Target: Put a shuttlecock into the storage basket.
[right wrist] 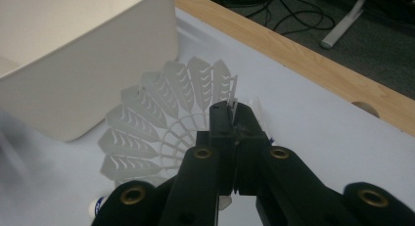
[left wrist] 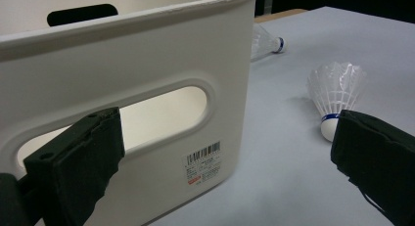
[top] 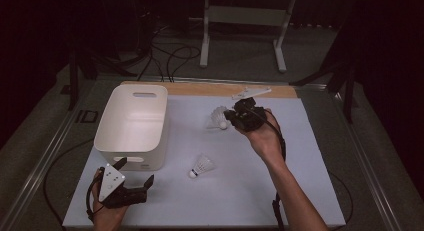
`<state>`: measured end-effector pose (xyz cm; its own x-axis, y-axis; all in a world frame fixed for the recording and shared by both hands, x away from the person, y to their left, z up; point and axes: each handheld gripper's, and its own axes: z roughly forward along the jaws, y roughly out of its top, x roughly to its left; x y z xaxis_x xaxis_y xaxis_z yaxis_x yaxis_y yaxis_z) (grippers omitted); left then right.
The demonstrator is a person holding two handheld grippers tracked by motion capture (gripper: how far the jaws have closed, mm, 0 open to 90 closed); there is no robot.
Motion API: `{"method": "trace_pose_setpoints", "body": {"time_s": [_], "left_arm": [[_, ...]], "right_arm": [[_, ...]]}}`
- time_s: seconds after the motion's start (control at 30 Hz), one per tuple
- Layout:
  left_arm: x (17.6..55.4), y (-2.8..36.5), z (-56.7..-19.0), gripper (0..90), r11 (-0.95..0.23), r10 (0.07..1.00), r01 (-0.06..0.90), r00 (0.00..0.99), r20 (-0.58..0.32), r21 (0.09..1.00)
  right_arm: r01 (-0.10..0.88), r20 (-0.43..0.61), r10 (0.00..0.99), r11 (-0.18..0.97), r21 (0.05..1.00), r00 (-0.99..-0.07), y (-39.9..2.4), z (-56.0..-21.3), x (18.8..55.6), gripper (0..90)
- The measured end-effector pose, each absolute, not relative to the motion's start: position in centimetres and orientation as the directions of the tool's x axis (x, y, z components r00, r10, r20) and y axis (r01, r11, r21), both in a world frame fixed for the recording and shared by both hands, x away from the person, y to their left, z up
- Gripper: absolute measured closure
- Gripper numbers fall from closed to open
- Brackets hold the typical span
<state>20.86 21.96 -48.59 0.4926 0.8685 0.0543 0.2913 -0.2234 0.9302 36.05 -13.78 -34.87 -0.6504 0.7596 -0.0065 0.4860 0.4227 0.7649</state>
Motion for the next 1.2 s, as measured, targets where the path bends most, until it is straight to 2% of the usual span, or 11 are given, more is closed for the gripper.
{"method": "trace_pose_setpoints", "body": {"time_s": [1.2], "left_arm": [[20.9,22.0,-48.6,0.2,-0.224,0.871,0.294,0.488,0.056,0.929]], "right_arm": [[0.468,0.072,0.716,0.374,0.801,-0.695,-10.5,-33.7,38.1,89.1]]}}
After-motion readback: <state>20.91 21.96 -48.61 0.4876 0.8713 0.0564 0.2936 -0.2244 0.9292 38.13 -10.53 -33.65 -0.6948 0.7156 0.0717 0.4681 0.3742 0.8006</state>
